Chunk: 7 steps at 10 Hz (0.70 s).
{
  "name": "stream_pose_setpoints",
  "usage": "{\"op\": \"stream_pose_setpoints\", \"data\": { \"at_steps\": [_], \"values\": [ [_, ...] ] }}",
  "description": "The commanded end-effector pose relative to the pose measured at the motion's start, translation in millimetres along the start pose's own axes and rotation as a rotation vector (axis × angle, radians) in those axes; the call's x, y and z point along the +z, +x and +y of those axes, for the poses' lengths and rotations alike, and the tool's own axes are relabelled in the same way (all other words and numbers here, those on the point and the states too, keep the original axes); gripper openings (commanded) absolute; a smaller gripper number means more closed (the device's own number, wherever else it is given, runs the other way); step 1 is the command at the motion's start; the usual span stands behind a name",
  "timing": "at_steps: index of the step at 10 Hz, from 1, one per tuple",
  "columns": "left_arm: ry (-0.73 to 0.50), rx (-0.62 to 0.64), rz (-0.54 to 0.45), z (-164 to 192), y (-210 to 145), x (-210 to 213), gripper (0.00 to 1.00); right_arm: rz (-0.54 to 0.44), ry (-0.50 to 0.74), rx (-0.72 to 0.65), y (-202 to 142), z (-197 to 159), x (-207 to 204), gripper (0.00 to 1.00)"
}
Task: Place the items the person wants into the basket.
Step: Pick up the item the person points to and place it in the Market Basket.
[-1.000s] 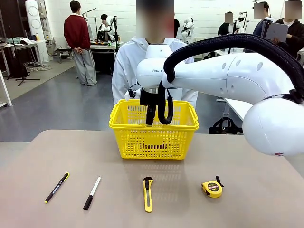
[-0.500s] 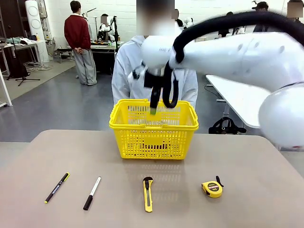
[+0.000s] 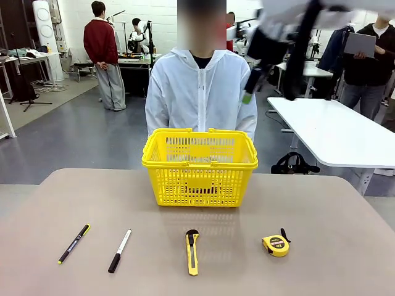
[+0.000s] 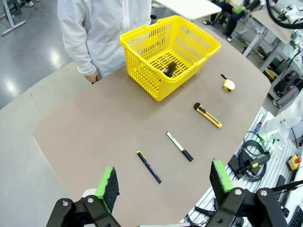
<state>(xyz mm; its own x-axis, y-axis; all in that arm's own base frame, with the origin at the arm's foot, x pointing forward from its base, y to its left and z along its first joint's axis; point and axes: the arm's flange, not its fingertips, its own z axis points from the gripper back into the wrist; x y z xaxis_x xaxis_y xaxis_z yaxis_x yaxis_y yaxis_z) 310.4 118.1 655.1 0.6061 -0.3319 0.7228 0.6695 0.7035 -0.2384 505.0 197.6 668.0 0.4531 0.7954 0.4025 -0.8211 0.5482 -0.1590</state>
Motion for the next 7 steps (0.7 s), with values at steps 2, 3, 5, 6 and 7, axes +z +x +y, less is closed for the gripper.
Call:
{"op": "stream_pose_setpoints", "data": {
  "at_steps": [2,3,5,6,7],
  "values": [
    [-0.012,-0.009,-0.003,0,0,1,1.00,-0.163,-0.065,-0.072,-155,65,18,1.00],
    [-0.012,-0.009,-0.003,0,0,1,1.00,-0.207,-0.064,-0.094,-177,66,29,1.00],
    [-0.012,-0.009,-0.003,0,0,1,1.00,-0.319,-0.057,-0.167,-223,65,53,1.00],
    [-0.012,-0.009,-0.003,0,0,1,1.00,-0.378,-0.066,-0.200,-241,63,67,1.00],
    [-0.012,-0.009,-0.003,0,0,1,1.00,-0.422,-0.076,-0.253,-254,59,83,1.00]
  ]
}}
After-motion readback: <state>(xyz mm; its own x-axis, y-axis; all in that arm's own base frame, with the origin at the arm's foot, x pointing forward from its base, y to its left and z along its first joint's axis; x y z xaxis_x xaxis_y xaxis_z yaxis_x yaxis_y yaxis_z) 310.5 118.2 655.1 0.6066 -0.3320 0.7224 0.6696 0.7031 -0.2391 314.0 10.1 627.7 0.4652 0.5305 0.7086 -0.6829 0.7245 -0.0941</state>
